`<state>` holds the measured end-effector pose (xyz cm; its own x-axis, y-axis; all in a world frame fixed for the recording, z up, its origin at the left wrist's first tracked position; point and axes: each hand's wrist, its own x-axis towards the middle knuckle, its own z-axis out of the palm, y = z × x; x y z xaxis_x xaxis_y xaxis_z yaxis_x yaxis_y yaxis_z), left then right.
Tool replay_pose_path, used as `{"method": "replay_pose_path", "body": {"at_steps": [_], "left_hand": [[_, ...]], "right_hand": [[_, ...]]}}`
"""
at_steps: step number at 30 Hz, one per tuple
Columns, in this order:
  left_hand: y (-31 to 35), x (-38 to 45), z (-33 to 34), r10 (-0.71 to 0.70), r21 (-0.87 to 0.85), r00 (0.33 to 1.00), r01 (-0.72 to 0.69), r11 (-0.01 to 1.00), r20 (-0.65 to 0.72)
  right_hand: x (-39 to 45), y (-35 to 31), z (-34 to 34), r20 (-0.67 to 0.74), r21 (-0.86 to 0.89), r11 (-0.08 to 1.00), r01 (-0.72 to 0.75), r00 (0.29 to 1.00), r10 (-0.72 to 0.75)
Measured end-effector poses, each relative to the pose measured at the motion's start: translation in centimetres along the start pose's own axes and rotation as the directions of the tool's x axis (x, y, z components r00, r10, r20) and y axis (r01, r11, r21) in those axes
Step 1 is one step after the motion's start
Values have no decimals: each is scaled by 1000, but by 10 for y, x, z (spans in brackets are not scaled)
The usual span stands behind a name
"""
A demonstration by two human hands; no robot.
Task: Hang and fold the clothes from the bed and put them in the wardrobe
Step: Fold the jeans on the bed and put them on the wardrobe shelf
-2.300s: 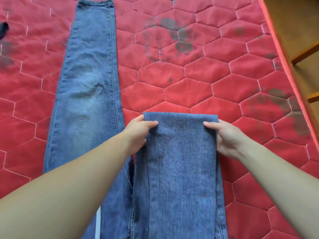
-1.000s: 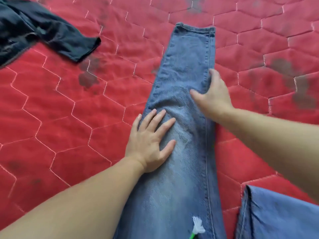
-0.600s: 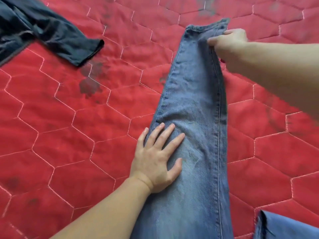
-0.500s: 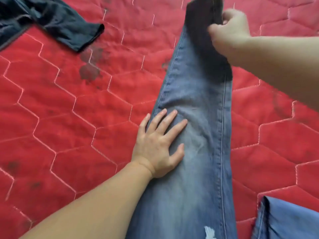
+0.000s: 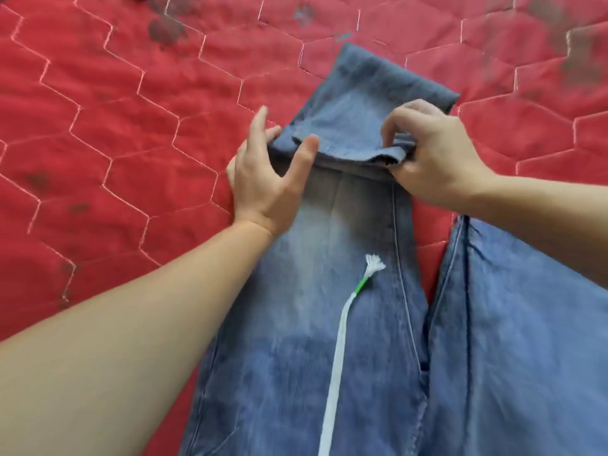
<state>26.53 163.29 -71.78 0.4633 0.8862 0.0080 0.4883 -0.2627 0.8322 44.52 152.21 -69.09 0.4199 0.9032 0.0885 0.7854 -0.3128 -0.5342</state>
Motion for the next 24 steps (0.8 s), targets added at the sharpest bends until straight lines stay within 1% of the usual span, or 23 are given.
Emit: {"method": "replay_pose_path", "body": {"at_steps": [2, 4, 5, 6, 7, 8, 9, 10, 11, 14, 17, 19, 21, 24], "left_hand": [[8, -17, -8, -18, -1, 1000, 18, 1000, -14], [24, -20, -15, -25, -20, 1000, 25, 999, -17], [34, -19, -17, -80, -91, 997, 78, 993, -21], [45, -17, -21, -183, -193, 983, 175, 966, -23], [55, -16, -27, -321, -317, 947, 308, 897, 11], [64, -15, -33, -457, -439, 882, 459, 773, 116], [71, -17, -40, -538, -515, 801, 588, 624, 263], [76, -21, -48, -561, -533, 732, 674, 512, 386], [78, -27, -56, -561, -502, 687, 724, 473, 462], [74, -53, -74, -545, -364, 624, 777, 514, 560], [62, -85, -88, -478, -292, 533, 821, 490, 698], [52, -106, -96, -458, -252, 481, 844, 474, 747], [44, -129, -104, -453, -234, 460, 851, 470, 764], [30, -163, -120, -449, -188, 424, 857, 480, 786]], "right_hand": [[-14, -12, -8, -52, 11, 1000, -8, 999, 9], [-16, -27, -21, -142, 10, 998, -67, 988, 68], [-14, -36, -29, -174, 45, 994, -99, 979, 105], [-12, -47, -38, -184, 107, 988, -113, 974, 132], [-12, -57, -47, -182, 175, 979, -103, 974, 135], [-16, -68, -55, -172, 233, 970, -75, 978, 117], [-22, -80, -62, -153, 281, 959, -41, 984, 87], [-32, -90, -66, -121, 323, 946, -16, 991, 58], [-45, -100, -69, -82, 359, 933, -4, 996, 35], [-91, -122, -64, 36, 440, 898, -13, 999, -3], [-139, -135, -50, 128, 474, 875, -95, 991, 38], [-169, -139, -40, 129, 433, 894, -118, 989, 68], [-199, -138, -30, 103, 344, 927, -150, 987, 121], [-251, -137, -14, 139, 242, 924, -296, 953, 269]]}}
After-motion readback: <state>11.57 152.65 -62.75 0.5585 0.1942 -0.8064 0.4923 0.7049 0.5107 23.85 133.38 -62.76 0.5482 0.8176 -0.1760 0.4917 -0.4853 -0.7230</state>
